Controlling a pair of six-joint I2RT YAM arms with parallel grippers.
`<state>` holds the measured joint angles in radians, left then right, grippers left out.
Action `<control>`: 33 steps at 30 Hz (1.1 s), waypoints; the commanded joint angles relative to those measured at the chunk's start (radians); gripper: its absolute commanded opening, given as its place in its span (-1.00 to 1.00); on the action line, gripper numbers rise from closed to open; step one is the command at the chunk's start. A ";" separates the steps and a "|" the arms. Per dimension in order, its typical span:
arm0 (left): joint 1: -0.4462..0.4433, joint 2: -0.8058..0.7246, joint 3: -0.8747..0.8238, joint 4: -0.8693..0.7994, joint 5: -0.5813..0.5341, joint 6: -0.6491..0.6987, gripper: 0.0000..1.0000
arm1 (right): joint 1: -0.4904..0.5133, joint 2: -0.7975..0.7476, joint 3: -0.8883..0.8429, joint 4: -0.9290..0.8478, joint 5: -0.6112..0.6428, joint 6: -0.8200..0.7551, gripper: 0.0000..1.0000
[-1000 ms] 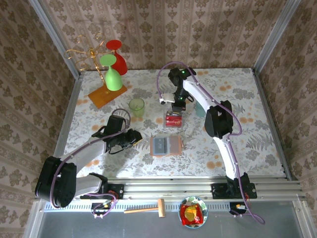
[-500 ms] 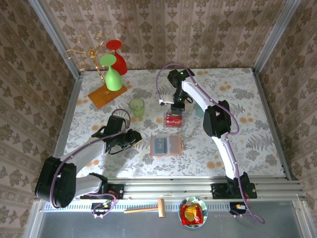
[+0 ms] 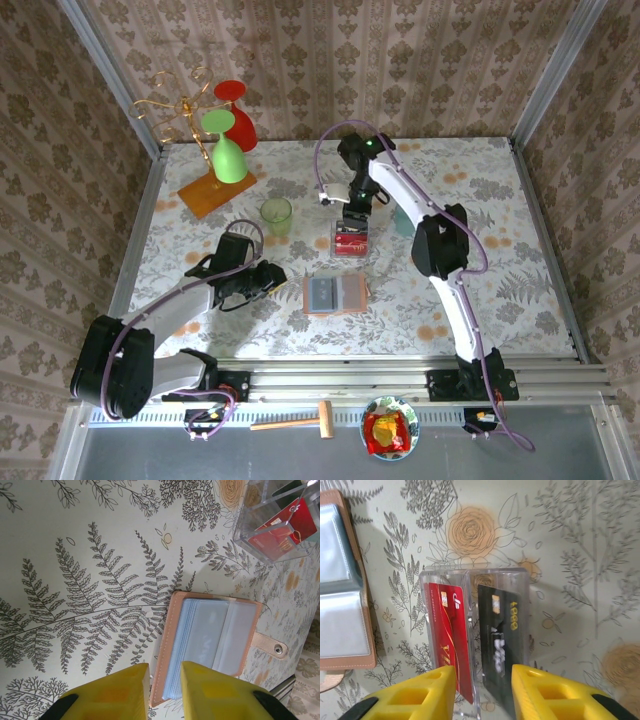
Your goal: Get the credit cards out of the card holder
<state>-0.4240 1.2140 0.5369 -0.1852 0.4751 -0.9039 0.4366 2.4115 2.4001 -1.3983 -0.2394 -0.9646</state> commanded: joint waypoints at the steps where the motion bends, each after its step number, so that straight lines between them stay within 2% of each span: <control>1: -0.006 0.019 0.026 0.015 0.016 0.024 -0.52 | 0.009 -0.105 -0.013 0.019 -0.012 0.060 -0.24; 7: -0.025 0.062 0.038 0.059 0.013 0.011 -0.52 | 0.023 -0.264 -0.268 0.206 0.005 0.178 -0.23; 12: -0.093 0.109 0.064 0.087 0.004 0.002 -0.52 | 0.035 -0.414 -0.527 0.408 -0.016 0.311 -0.21; 18: -0.136 0.157 0.077 0.133 -0.001 -0.020 -0.52 | 0.044 -0.532 -0.736 0.611 0.006 0.555 -0.23; 22: -0.157 0.174 0.078 0.155 -0.003 -0.030 -0.52 | 0.045 -0.536 -0.782 0.683 0.071 0.731 -0.34; 26: -0.169 0.173 0.075 0.164 -0.005 -0.036 -0.52 | 0.042 -0.494 -0.740 0.651 0.158 0.876 -0.38; 29: -0.171 0.176 0.077 0.167 -0.006 -0.034 -0.52 | 0.043 -0.494 -0.749 0.680 0.157 1.000 -0.47; 31: -0.173 0.182 0.080 0.168 0.000 -0.033 -0.53 | 0.043 -0.512 -0.785 0.726 0.118 1.085 -0.58; 33: -0.176 0.185 0.080 0.168 0.003 -0.032 -0.54 | 0.046 -0.543 -0.838 0.782 0.071 1.159 -0.61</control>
<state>-0.5896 1.3888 0.5854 -0.0303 0.4744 -0.9257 0.4770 1.9030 1.6123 -0.6888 -0.1307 0.0147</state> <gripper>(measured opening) 0.230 0.197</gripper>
